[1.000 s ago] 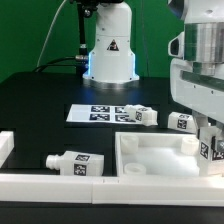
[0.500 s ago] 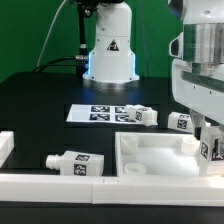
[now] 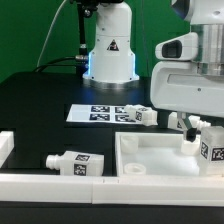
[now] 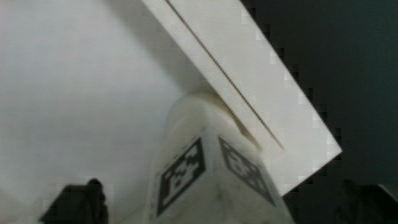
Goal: Assemble one leg
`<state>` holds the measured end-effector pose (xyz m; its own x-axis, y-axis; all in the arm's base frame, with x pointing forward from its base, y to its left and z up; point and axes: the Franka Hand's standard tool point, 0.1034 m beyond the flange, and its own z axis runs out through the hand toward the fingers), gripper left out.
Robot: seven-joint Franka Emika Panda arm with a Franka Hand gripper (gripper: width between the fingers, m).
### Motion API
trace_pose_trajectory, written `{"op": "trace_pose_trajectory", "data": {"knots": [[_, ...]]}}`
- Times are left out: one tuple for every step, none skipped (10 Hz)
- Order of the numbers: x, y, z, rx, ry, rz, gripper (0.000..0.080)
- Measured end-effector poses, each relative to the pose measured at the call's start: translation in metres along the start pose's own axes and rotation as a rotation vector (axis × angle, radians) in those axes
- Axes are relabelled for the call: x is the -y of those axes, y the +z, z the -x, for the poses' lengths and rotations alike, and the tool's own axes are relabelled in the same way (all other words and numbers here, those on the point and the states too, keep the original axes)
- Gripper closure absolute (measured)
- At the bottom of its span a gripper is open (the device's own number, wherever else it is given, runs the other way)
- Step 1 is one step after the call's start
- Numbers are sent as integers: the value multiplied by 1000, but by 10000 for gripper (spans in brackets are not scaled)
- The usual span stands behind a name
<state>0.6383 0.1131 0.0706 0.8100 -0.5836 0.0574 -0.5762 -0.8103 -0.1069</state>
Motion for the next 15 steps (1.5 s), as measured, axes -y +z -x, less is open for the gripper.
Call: {"op": "trace_pose_trajectory", "data": {"knots": [[0, 0, 0, 0, -85, 1, 150], [0, 1, 0, -5, -279, 18, 150], [1, 1, 0, -7, -440, 28, 150], [1, 1, -1, -8, -437, 26, 150], [0, 1, -1, -8, -432, 27, 150], [0, 1, -1, -8, -412, 26, 283], [0, 2, -1, -8, -412, 27, 422], [0, 2, -1, -9, -350, 26, 515], [0, 2, -1, -9, -291, 25, 515], [0, 2, -1, -10, -219, 25, 515], [0, 2, -2, -12, -110, 25, 515], [-1, 2, -2, -12, 39, 21, 515], [-1, 2, -2, -14, 166, 21, 515], [-1, 2, -2, -17, 332, 17, 515], [0, 3, 0, -22, 511, 9, 515]]}}
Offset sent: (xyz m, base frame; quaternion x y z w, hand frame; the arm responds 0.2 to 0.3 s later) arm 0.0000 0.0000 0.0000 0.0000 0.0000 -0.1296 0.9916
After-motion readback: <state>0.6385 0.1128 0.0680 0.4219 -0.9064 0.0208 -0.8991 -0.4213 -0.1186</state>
